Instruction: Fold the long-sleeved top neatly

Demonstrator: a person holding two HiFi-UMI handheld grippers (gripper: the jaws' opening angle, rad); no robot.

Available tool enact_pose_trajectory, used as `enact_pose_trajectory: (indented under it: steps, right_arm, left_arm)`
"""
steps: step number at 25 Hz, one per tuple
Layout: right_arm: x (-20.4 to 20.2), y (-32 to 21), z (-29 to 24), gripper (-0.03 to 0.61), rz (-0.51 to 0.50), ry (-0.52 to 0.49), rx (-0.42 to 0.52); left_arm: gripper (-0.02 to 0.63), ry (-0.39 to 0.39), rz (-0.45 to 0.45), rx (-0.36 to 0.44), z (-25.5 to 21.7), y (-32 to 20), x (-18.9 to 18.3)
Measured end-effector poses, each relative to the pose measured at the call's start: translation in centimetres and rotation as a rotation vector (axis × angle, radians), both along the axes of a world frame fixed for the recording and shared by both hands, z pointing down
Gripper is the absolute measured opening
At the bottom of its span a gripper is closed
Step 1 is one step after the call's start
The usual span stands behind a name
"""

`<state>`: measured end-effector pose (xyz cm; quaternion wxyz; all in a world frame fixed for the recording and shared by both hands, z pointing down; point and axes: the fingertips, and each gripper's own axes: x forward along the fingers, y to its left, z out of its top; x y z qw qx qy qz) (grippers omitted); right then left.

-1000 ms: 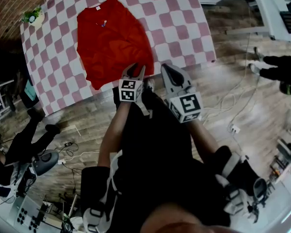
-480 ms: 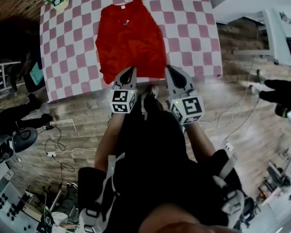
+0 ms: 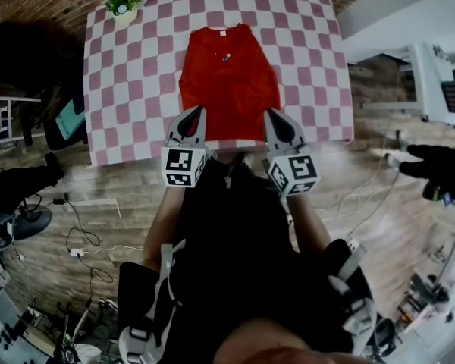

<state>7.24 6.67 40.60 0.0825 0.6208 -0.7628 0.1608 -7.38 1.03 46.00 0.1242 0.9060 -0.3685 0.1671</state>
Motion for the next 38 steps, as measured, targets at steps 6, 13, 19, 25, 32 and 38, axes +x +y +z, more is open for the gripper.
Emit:
enact_pose_trajectory:
  steps: [6, 13, 19, 25, 32, 38]
  right_arm:
    - [-3.1, -3.1, -0.4, 0.008, -0.007, 0.021, 0.000]
    - [-2.4, -6.9, -0.6, 0.008, -0.030, 0.043, -0.012]
    - [0.2, -11.3, 0.7, 0.008, -0.036, 0.055, -0.041]
    - [3.2, -16.8, 3.5, 0.008, -0.089, 0.094, -0.111]
    - [5.7, -23.2, 10.0, 0.011, -0.186, 0.167, -0.269]
    - [7.8, -28.4, 15.1, 0.081, -0.257, 0.216, -0.350]
  left_arm:
    - [0.006, 0.004, 0.037, 0.021, -1.1, -3.2, -2.8]
    - [0.006, -0.001, 0.073, 0.024, -0.9, -6.7, -2.2]
    - [0.008, -0.059, 0.069, 0.050, 0.1, -11.1, -0.9]
    - [0.006, -0.122, 0.055, 0.021, 2.4, -16.5, 1.3]
    - [0.010, -0.175, 0.079, 0.004, 6.3, -22.8, 4.7]
    - [0.138, -0.269, 0.165, -0.045, 11.5, -27.0, 7.3]
